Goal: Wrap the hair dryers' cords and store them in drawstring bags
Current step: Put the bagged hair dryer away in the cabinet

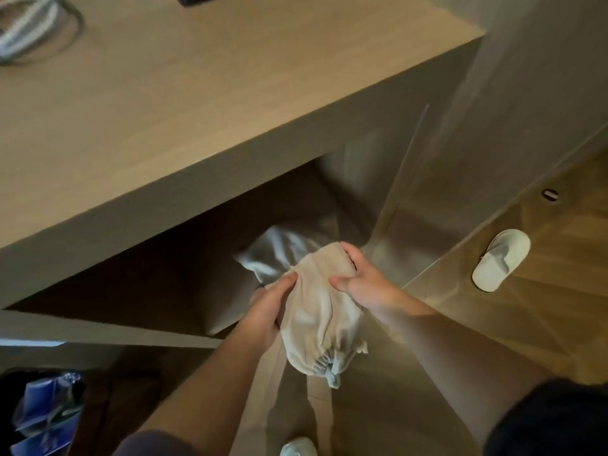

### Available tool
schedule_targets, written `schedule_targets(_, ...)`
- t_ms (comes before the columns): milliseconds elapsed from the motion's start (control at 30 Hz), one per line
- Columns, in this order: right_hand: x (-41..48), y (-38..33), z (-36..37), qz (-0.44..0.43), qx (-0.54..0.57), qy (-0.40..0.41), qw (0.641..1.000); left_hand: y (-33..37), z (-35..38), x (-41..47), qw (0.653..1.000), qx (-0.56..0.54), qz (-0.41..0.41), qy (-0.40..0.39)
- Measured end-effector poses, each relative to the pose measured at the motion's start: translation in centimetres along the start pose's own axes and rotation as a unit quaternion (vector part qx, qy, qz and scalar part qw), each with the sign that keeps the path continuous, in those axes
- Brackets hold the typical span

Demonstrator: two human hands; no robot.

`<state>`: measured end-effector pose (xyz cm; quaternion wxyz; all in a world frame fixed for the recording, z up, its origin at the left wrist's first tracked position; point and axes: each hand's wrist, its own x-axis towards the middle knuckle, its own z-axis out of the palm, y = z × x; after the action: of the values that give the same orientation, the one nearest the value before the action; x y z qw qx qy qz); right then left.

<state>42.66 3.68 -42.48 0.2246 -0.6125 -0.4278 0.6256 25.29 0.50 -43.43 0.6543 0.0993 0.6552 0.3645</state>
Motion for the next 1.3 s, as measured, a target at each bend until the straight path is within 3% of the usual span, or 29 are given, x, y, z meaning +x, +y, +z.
schedule_targets(167,4.0,0.8,-0.2,0.005,-0.056,0.036,0.998,-0.4,0.3,4.5,0.999,0.037,-0.019,0.033)
schedule_targets(300,6.5,0.7,-0.5,-0.016,-0.073,0.031,0.997,0.6,1.3,5.6,0.993,0.054,0.074,0.070)
schedule_targets(400,7.7,0.7,-1.0,-0.028,-0.087,0.044,0.995,0.8,2.2,4.6,0.988,0.113,0.074,0.076)
schedule_targets(433,8.0,0.9,-1.1,-0.037,-0.086,0.049,0.994,0.5,2.3,4.1,0.967,0.211,0.098,0.100)
schedule_targets(500,8.6,1.0,-1.0,-0.051,-0.076,0.051,0.994,-0.3,1.8,3.0,0.844,0.451,0.214,0.194)
schedule_targets(533,8.8,1.0,-1.0,-0.058,-0.071,0.056,0.994,-0.8,1.6,2.4,0.794,0.504,0.263,0.214)
schedule_targets(633,9.3,0.8,-0.5,-0.085,-0.060,0.087,0.991,-2.4,1.9,1.8,0.704,0.630,0.309,0.110)
schedule_targets(733,9.0,0.8,-0.3,-0.094,-0.131,0.098,0.982,-3.4,2.5,2.5,0.661,0.678,0.317,0.053)
schedule_targets(867,6.9,1.8,-1.5,-0.082,-0.268,0.074,0.957,-4.1,2.7,3.3,0.628,0.702,0.330,0.052)
schedule_targets(967,3.4,3.8,-2.6,-0.135,-0.345,0.042,0.928,-4.7,2.2,3.9,0.612,0.697,0.365,0.079)
schedule_targets(1133,1.4,6.3,-3.1,-0.185,-0.470,-0.042,0.862,-4.4,2.5,3.9,0.629,0.687,0.355,0.070)
schedule_targets(1300,3.5,5.5,-2.2,-0.142,-0.503,-0.028,0.852,-3.5,3.0,4.6,0.666,0.666,0.333,0.047)
